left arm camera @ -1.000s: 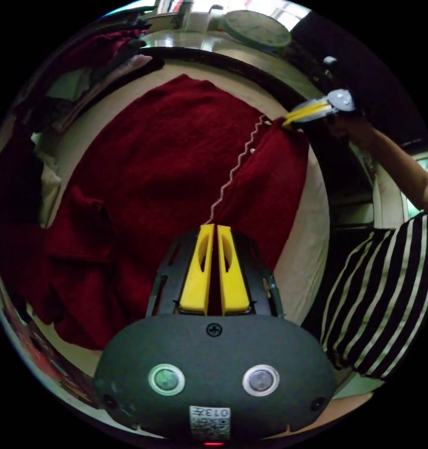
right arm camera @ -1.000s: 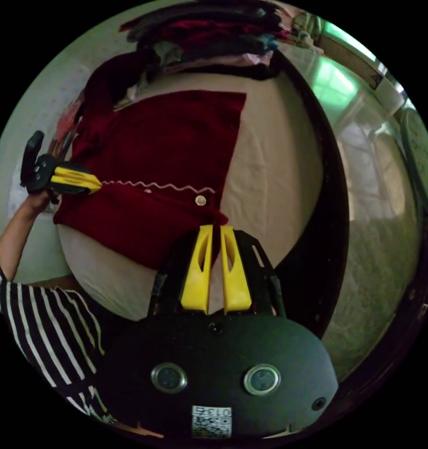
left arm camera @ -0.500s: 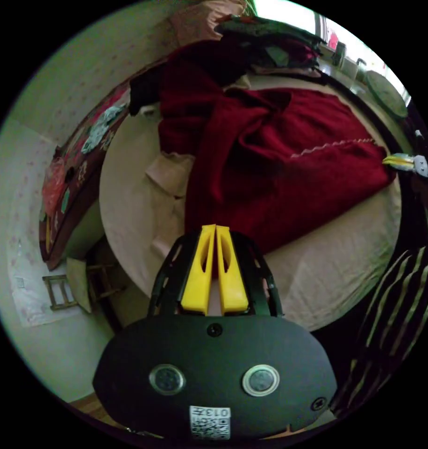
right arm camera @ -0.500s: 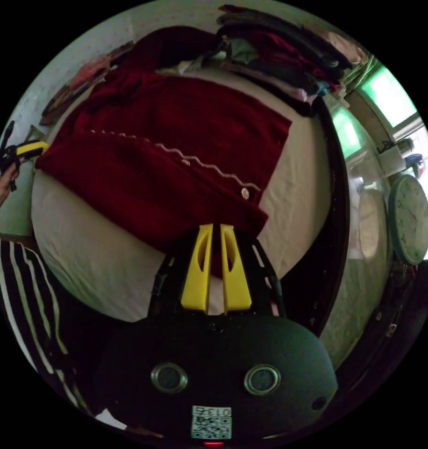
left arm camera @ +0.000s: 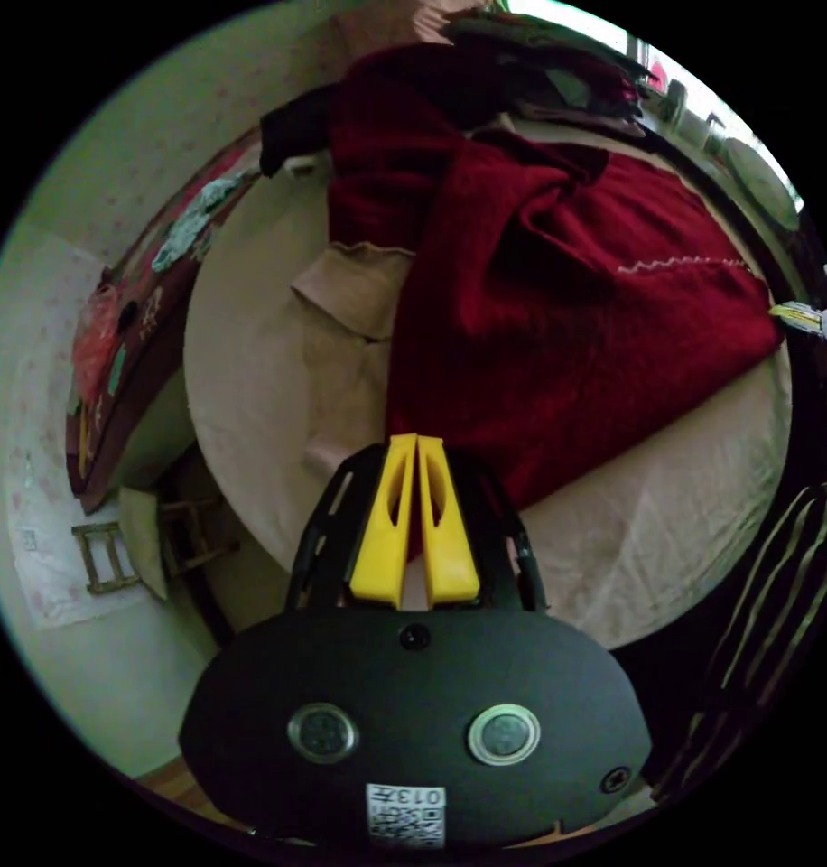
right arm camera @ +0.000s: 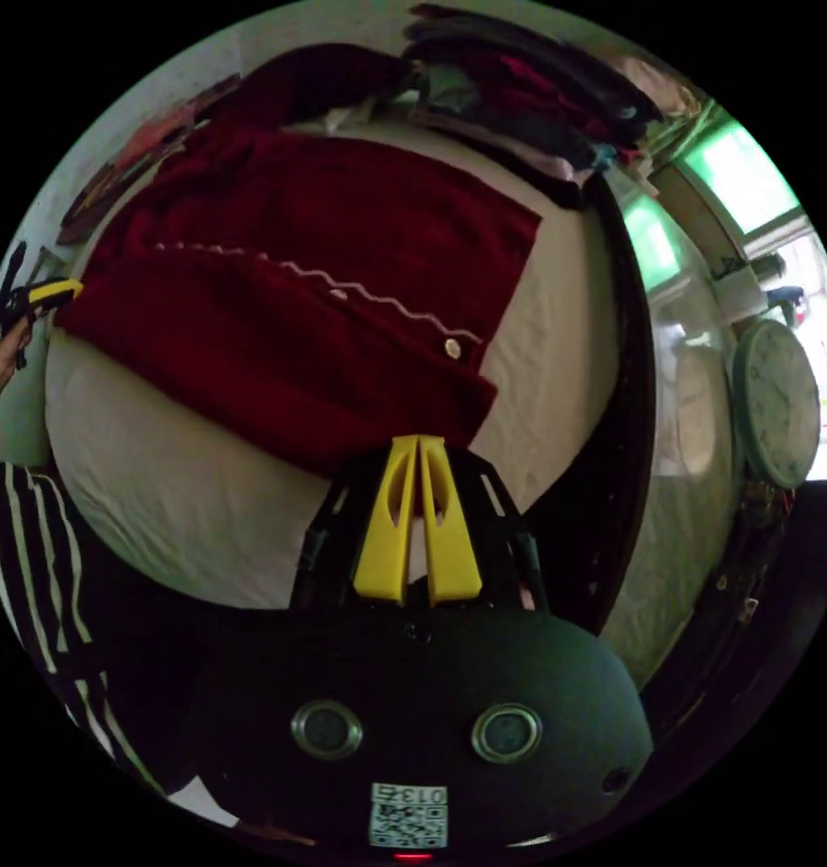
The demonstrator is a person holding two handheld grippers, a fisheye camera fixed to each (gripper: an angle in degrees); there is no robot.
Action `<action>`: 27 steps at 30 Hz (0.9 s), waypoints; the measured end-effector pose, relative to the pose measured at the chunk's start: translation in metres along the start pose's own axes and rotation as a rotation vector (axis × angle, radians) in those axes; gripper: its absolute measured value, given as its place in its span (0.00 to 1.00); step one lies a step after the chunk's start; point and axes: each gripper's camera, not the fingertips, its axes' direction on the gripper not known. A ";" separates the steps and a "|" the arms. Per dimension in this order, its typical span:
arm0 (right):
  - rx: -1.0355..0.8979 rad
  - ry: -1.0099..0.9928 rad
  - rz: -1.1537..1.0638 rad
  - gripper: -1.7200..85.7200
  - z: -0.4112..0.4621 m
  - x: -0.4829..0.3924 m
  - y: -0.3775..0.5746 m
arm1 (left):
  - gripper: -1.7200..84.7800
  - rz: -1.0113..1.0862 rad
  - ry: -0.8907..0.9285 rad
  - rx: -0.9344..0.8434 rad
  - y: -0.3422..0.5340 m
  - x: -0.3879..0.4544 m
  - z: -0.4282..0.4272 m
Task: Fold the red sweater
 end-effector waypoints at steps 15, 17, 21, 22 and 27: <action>0.321 -0.219 -0.451 0.11 -0.102 -0.213 -0.223 | 0.13 0.024 0.274 0.117 -0.011 -0.046 -0.022; 0.212 -0.170 -0.479 0.08 -0.089 -0.231 -0.243 | 0.12 0.038 0.308 0.102 -0.008 -0.049 -0.022; 0.102 -0.088 -0.483 0.05 -0.101 -0.241 -0.260 | 0.04 0.050 0.316 0.035 0.000 -0.052 -0.021; 0.116 -0.061 -0.491 0.05 -0.108 -0.241 -0.259 | 0.04 0.065 0.297 0.034 0.003 -0.049 -0.023; 0.425 0.104 -0.568 0.04 -0.204 -0.222 -0.220 | 0.03 0.132 0.096 0.112 0.023 -0.028 -0.053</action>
